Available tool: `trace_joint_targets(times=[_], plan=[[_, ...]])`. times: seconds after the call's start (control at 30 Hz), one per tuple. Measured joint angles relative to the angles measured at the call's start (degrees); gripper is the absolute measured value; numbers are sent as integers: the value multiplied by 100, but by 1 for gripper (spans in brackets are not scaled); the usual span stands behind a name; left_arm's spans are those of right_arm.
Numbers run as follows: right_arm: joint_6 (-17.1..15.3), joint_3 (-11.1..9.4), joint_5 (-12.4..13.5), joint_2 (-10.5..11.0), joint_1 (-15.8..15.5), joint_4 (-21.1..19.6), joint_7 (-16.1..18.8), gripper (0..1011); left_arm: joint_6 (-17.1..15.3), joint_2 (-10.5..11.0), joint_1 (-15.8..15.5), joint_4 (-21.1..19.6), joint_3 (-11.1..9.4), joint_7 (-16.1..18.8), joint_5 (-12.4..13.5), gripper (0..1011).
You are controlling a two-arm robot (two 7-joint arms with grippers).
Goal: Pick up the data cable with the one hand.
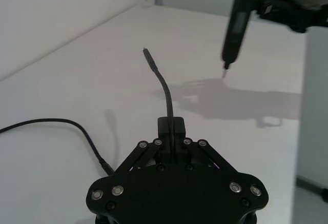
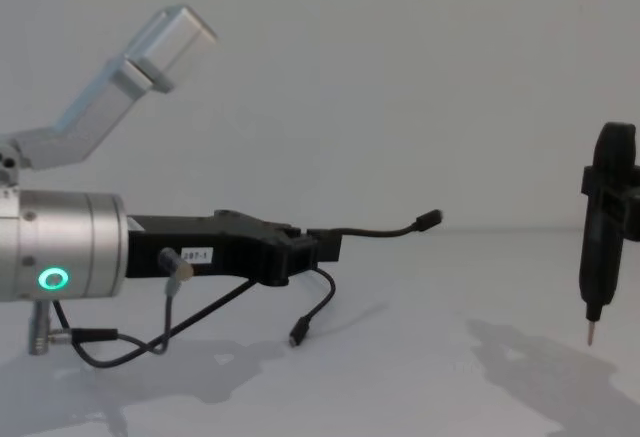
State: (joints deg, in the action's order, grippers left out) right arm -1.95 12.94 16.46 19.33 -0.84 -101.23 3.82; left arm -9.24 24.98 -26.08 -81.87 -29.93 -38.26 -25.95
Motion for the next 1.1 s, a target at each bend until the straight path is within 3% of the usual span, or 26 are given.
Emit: trace_joint_targets(times=[0.27,0.6,1.1], plan=[[0,0,-1,-2,0,0,1,279,-95,229,162,-336,69,-253,-274,47],[103,4,-15,-64,9,-43,26,279,-163,402,245,-531,81,-395,-414,47],[229,176,-24,-539,306,-104,-34,279,-207,516,298,-653,90,-487,-504,47]])
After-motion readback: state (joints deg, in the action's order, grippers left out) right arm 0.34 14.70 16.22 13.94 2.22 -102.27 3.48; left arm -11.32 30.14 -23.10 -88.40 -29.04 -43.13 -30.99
